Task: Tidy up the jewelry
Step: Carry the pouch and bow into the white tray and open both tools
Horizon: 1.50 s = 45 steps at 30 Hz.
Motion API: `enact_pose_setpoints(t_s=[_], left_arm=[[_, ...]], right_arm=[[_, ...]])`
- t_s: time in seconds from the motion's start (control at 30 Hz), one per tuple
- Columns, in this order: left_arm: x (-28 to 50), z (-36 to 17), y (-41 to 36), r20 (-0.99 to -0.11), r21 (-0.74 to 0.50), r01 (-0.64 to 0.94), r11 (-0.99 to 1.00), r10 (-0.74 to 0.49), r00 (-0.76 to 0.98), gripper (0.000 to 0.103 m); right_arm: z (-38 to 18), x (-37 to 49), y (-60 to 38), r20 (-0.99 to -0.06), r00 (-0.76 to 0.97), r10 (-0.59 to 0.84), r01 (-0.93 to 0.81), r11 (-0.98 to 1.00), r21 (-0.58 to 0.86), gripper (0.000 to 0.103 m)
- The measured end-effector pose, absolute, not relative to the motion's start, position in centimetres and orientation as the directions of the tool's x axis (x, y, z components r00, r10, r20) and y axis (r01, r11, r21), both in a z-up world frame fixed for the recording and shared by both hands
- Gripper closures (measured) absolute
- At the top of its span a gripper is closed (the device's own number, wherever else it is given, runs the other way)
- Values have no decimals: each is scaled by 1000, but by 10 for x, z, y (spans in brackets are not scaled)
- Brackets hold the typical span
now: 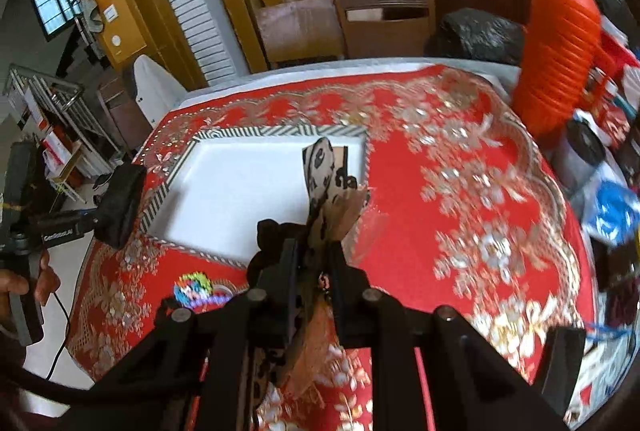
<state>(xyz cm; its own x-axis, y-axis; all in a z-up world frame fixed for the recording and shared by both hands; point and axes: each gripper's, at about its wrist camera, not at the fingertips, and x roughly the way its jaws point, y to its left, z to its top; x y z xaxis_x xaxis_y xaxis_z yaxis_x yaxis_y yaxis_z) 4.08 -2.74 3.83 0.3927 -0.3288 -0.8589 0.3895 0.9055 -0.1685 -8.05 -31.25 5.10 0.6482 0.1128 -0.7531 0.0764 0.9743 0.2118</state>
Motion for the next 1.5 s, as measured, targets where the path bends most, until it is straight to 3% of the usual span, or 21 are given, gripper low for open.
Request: enact_pose_setpoints(t_s=[0.4,0.63,1.0,1.07,1.23,1.33,1.43,1.5], left_arm=[[85,9,-51,-888,-138,355,925,-274,368,103],[99,-22,-61,-914,-153,326,933,-259,311,103],[103,-51,-69,-938,-119,296,948,-205,279,103],[102,-50,-70,-937,-115,299,947,-203,284,103],[97,-49,-73,-934,-86,300,950,-181,307,90],[96,-46,-72,-930,-112,294,949,-204,305,75],[93,-40,-70,-924,-123,286,950,-214,316,73],[90,-34,-69,-918,-126,281,951,-219,331,73]], right_arm=[[25,-10,-296,-781,597,184,20,970,244,88],[-26,21,-302,-824,507,255,57,943,327,88],[-74,39,-312,-882,443,160,127,963,238,87],[-77,39,-309,-886,439,149,111,970,218,83],[-73,36,-299,-884,453,112,66,985,158,68],[-67,32,-299,-872,472,131,60,982,180,63],[-57,25,-299,-855,505,120,55,984,171,50],[-48,20,-298,-840,529,121,54,983,175,49]])
